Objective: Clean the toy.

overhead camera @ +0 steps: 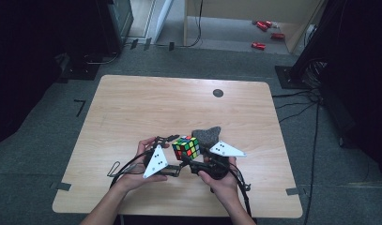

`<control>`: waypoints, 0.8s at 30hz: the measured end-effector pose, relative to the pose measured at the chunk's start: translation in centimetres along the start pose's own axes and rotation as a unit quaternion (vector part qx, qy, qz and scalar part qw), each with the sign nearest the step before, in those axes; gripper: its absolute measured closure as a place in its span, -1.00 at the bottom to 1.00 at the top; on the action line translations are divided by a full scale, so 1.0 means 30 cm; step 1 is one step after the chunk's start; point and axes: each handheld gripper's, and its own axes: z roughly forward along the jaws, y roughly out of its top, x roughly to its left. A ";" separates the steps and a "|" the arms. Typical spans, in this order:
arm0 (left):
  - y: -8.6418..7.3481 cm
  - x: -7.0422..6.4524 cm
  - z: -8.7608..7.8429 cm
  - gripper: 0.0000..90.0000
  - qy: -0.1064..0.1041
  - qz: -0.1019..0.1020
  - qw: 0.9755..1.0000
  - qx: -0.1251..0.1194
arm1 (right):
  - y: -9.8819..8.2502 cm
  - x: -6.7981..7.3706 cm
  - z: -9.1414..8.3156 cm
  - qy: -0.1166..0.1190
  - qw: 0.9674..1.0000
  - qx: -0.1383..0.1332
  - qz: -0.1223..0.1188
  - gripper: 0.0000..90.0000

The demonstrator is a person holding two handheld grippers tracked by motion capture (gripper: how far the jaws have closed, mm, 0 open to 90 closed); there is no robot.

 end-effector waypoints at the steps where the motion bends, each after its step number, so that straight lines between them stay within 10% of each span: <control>1: -0.001 -0.001 -0.001 -0.67 0.001 0.009 1.000 -0.002 | 0.000 -0.002 0.001 0.003 1.000 0.001 0.002 -0.24; 17: 0.001 -0.013 -0.005 -0.38 -0.011 0.031 0.999 0.004 | 0.003 -0.013 0.014 0.031 0.999 0.019 0.018 -0.26; 24: 0.001 0.008 -0.011 -0.25 -0.003 -0.007 1.000 0.013 | 0.023 -0.066 -0.010 0.039 0.998 0.003 0.058 -0.59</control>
